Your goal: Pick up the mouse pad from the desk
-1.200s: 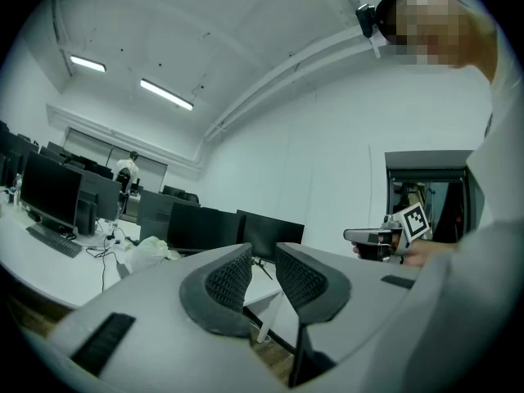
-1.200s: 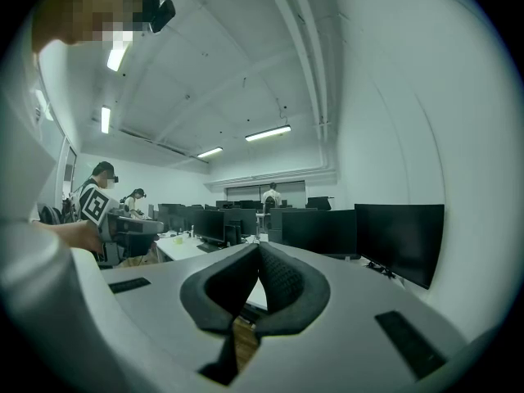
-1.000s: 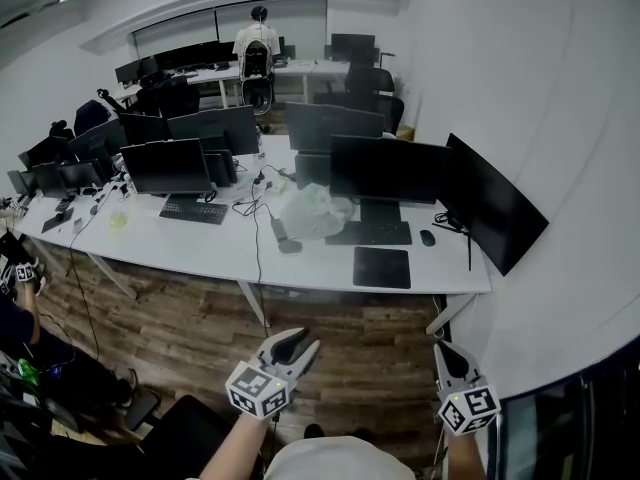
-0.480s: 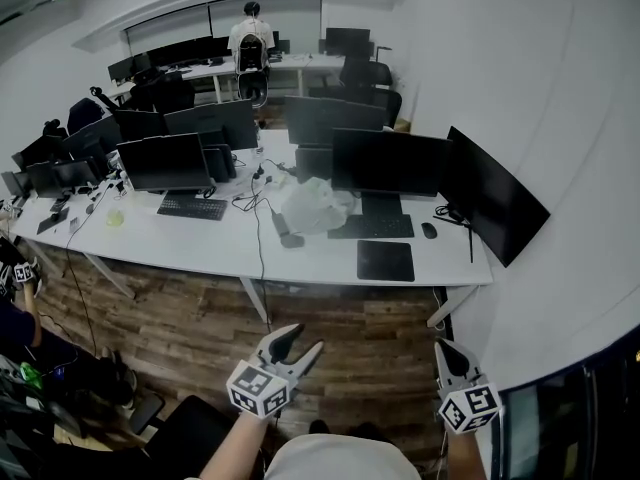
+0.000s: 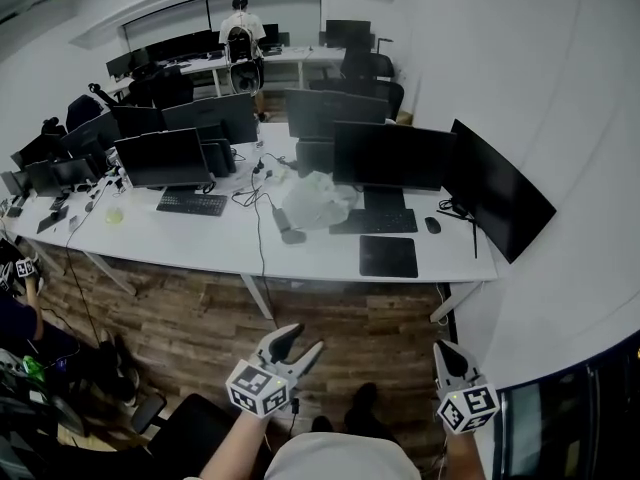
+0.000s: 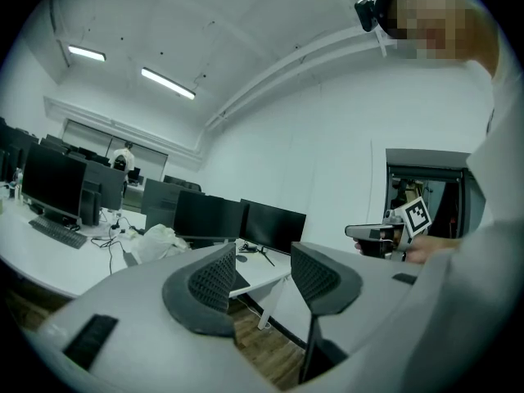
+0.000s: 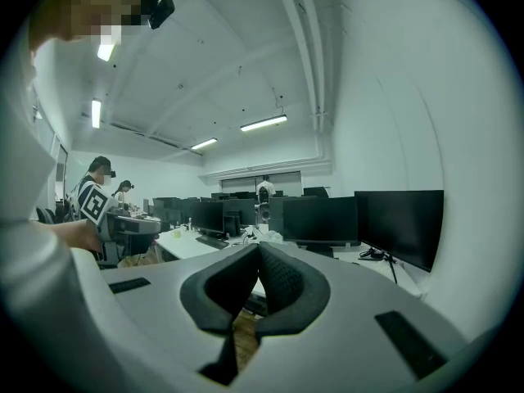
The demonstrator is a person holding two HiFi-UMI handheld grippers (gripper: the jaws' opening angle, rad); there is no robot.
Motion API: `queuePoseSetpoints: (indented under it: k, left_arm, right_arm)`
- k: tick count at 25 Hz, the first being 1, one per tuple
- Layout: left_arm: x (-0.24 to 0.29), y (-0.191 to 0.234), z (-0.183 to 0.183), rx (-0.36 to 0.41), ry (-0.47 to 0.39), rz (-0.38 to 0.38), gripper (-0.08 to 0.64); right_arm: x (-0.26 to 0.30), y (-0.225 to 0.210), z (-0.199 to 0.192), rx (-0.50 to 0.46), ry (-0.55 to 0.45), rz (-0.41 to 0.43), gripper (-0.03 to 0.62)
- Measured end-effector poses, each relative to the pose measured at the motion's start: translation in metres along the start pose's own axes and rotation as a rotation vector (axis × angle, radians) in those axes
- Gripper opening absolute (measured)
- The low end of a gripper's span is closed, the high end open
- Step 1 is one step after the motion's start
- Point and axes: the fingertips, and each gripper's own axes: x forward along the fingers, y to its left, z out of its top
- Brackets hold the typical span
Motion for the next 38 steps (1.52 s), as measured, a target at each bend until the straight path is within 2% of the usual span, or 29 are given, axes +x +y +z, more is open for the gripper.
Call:
queuePoseSetpoints:
  k: [8,15,28,38]
  left_arm:
    - [0.046,0.022,0.001,-0.008,0.009,0.025,0.228]
    - [0.109,0.035,0.015,-0.002,0.009,0.040,0.229]
    - [0.210,0.049,0.016,-0.012,0.017,0.093,0.229]
    - [0.252,0.050,0.011,-0.028,0.042,0.106,0.229]
  right_arm:
    - [0.043,-0.042,-0.004,0.013,0.012,0.025,0.012]
    - [0.087,-0.096,0.002,0.021,0.025,0.053,0.012]
    - [0.154,-0.188,-0.004,0.039,0.035,0.118,0.012]
    - [0.182,-0.220,-0.014,0.060,0.062,0.145,0.012]
